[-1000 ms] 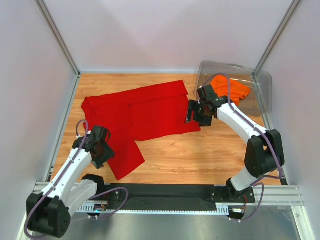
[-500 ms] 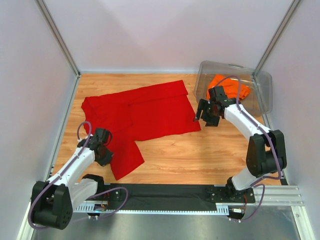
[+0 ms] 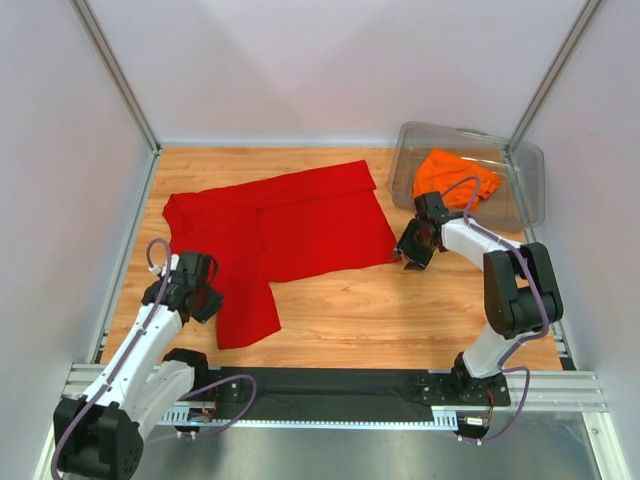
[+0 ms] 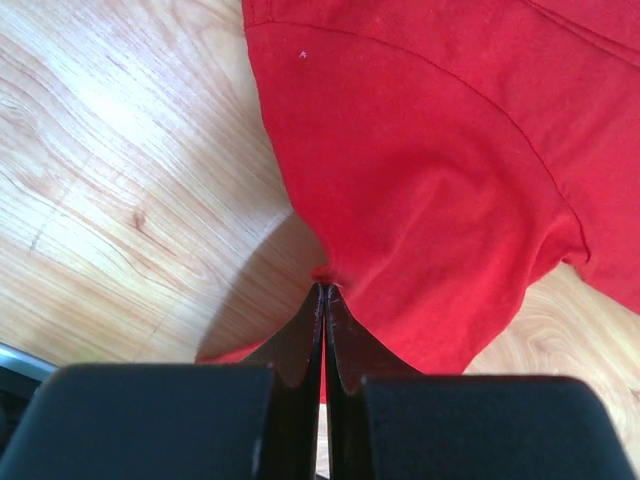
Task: Fold and stack the t-shirts
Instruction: Fold the tshirt
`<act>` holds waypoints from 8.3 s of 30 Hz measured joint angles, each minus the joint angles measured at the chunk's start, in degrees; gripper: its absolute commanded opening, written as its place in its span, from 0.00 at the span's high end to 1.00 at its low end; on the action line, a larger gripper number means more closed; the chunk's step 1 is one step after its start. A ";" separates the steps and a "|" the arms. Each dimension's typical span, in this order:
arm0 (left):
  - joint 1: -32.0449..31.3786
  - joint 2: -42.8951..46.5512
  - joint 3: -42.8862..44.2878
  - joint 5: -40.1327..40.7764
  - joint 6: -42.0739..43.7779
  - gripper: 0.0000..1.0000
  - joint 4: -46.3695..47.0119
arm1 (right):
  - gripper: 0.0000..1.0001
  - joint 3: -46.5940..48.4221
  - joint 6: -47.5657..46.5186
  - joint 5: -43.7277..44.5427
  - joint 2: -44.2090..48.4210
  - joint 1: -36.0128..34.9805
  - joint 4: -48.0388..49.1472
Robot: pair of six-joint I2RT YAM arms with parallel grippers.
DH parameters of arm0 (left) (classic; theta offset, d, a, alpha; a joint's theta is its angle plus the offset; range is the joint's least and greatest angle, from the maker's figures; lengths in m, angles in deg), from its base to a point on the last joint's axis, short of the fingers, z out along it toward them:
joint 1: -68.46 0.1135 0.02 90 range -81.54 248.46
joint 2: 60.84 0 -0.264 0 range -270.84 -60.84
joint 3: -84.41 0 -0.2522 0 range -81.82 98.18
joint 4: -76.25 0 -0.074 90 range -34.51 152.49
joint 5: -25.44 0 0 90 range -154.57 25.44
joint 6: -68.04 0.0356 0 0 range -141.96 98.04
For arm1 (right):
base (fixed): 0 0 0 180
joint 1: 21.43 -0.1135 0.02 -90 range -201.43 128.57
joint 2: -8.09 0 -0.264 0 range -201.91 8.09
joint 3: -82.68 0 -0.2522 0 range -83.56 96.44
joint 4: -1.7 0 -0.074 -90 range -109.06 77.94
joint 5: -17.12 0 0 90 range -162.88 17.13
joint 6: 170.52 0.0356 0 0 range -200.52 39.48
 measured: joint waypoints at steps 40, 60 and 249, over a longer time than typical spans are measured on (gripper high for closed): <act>13.73 -27.12 36.74 -0.37 17.09 1.00 4.57 | 1.00 42.49 -12.09 2.54 -22.49 -3.67 -5.99; 19.58 -50.99 52.81 -10.10 21.18 1.00 11.96 | 1.00 64.54 -15.37 8.00 -40.28 -2.45 -12.63; -6.54 -93.39 95.95 -18.71 40.46 0.39 3.30 | 0.07 3.45 -14.71 -10.16 4.66 -22.99 -6.71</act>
